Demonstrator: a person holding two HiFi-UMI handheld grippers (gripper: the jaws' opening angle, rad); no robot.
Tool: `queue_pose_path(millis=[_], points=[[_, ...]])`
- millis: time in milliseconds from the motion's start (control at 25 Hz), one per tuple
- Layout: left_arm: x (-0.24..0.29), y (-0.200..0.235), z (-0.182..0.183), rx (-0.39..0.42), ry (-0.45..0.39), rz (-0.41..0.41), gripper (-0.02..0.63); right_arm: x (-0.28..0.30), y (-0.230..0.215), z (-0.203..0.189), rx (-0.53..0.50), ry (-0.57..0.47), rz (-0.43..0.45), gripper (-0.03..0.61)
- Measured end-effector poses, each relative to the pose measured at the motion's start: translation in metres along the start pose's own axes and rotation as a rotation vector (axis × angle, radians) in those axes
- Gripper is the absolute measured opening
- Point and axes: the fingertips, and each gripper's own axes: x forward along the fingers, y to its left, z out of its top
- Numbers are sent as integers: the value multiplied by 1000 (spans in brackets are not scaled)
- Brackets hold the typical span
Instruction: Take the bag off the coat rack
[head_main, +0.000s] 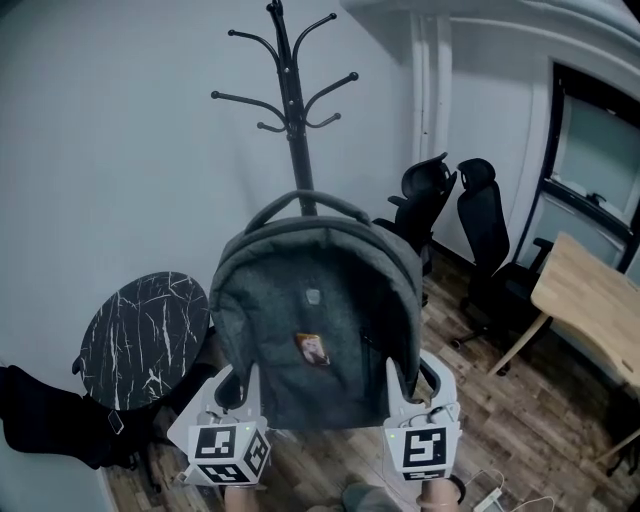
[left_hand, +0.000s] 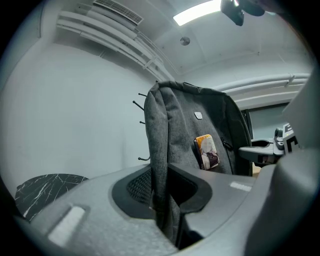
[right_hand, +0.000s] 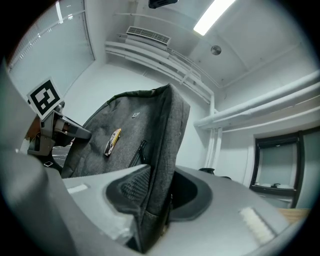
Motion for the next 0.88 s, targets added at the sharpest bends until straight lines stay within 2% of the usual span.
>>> queue_pose_path(millis=[440, 880], points=[[-35, 27, -4, -24, -5, -58, 69, -29, 40, 20, -26, 23, -45, 109], [-40, 31, 0, -46, -5, -88, 69, -42, 47, 33, -47, 60, -78, 109]])
